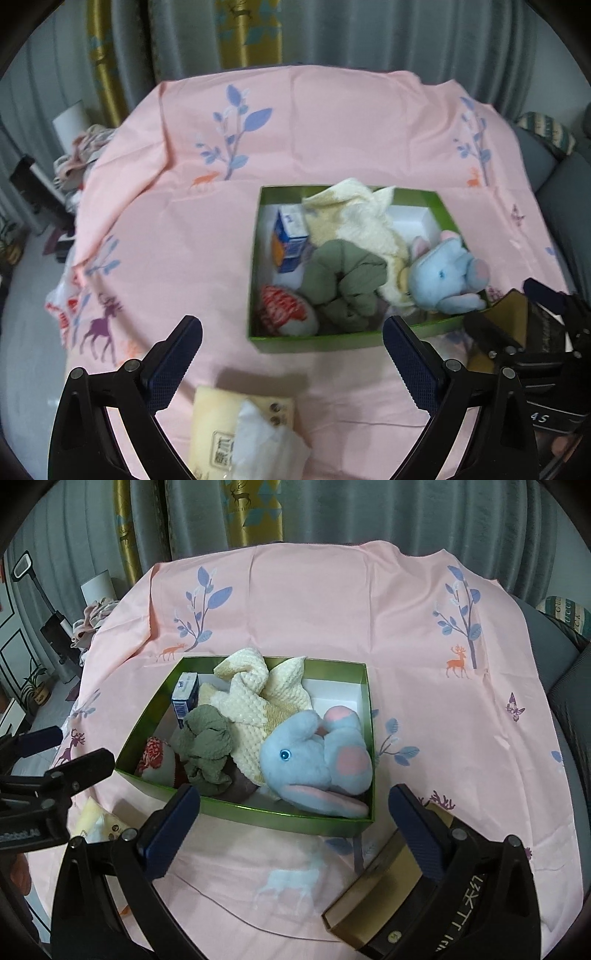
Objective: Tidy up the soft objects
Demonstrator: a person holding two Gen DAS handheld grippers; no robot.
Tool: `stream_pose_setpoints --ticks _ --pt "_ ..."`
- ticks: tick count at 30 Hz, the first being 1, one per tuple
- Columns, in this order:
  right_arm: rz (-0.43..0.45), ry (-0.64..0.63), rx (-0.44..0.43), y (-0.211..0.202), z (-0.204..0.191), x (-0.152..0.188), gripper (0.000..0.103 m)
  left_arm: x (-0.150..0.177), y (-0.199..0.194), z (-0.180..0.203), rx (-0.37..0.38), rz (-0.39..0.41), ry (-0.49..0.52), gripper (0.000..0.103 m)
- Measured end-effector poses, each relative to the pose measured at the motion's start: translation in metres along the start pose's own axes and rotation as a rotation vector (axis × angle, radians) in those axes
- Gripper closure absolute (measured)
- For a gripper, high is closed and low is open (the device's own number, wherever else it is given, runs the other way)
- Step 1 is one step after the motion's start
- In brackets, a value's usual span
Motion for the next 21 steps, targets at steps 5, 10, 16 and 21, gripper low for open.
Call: stream_pose_setpoints --ticks 5,10,16,21 --pt "0.001 -0.005 0.001 -0.002 0.000 0.000 0.001 0.002 -0.002 -0.001 0.008 -0.008 0.007 0.005" --pt "-0.002 0.004 0.001 0.000 0.001 -0.002 0.001 0.000 0.001 -0.002 0.020 -0.024 -0.001 0.005" --pt "-0.004 0.005 0.004 0.003 0.003 -0.003 0.001 -0.002 0.007 -0.001 0.019 -0.035 -0.002 0.005" --pt "-0.010 0.007 0.004 0.007 0.005 -0.003 0.001 -0.002 0.012 -0.001 0.024 -0.040 -0.009 0.005"
Point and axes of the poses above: each gripper's, at about its wrist camera, not at the fingertips, and y roughly the way its jaws point, z to its right, x to its underside, the point moved 4 cm from there along y, roughly the way its jaws point, and after that the axes turned 3 degrees about z, right-handed, at the moved point
